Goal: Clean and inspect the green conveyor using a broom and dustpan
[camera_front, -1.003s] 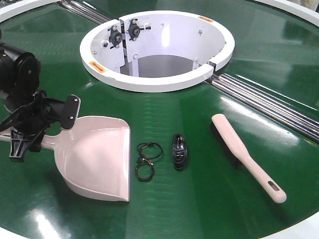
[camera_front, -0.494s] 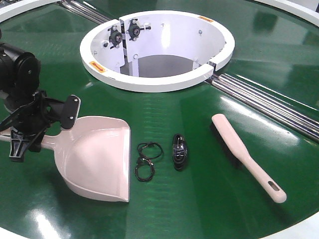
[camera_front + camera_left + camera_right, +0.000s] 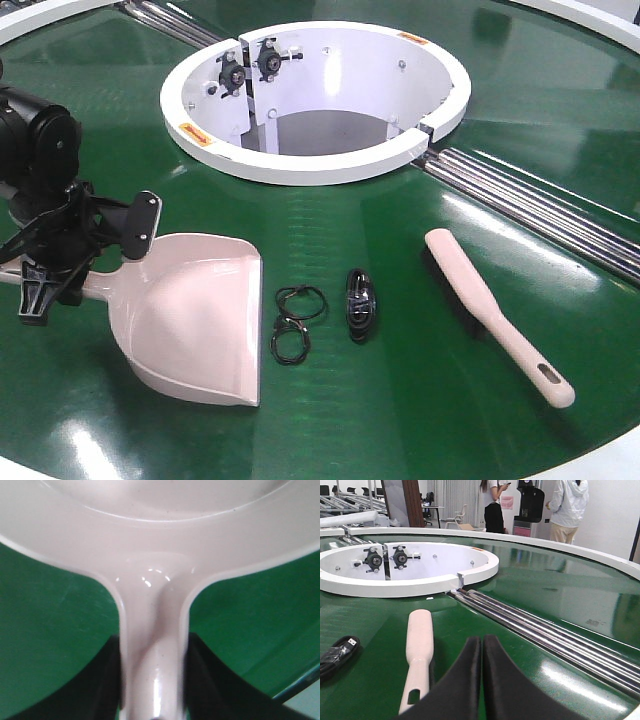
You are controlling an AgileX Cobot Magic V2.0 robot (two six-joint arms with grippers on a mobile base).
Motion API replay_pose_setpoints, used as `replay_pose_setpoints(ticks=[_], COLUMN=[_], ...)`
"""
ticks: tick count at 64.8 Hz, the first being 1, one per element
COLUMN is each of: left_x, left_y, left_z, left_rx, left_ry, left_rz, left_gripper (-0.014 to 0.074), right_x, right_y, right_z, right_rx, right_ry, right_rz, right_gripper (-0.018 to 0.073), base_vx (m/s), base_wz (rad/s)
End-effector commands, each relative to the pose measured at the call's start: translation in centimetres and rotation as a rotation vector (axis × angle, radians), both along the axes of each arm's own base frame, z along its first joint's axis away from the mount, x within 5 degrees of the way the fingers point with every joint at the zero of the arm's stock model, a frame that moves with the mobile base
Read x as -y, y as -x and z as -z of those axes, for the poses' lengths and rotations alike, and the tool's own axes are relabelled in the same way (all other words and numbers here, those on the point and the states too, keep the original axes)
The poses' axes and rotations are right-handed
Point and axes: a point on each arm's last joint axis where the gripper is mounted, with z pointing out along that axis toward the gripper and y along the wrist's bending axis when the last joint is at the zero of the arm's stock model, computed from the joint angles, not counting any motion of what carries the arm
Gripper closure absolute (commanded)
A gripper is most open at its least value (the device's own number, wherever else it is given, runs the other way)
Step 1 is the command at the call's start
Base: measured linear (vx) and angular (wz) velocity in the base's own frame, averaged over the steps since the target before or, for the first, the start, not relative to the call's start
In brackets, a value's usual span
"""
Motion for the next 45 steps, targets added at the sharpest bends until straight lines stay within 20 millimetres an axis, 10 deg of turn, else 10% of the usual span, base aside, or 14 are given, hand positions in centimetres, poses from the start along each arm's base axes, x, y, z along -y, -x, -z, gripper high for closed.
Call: replay_pose_setpoints(ticks=[1,26,45], left_x=[0.0,0.0,0.0], left_y=[0.6,0.6,0.6], left_z=[-2.1,-2.1,-2.1], left_rx=[0.023,0.023,0.023], left_ry=[-0.008,-0.008,-0.008], left_rz=[0.016,0.016,0.016], left_gripper=[0.0602,0.0602,0.0602], right_x=[0.0,-0.1,-0.1], right_y=[0.1,0.1,0.2], right_z=[-0.6,-1.0,-7.9], right_rx=[0.078,0.115,0.038], right_ry=[0.011,0.065,-0.223], right_rz=[0.0,-0.002,-0.009], right_gripper=[0.0568,0.0568,0.0568], base_vx=[0.0,0.0,0.0], base_wz=[0.0,0.0,0.0])
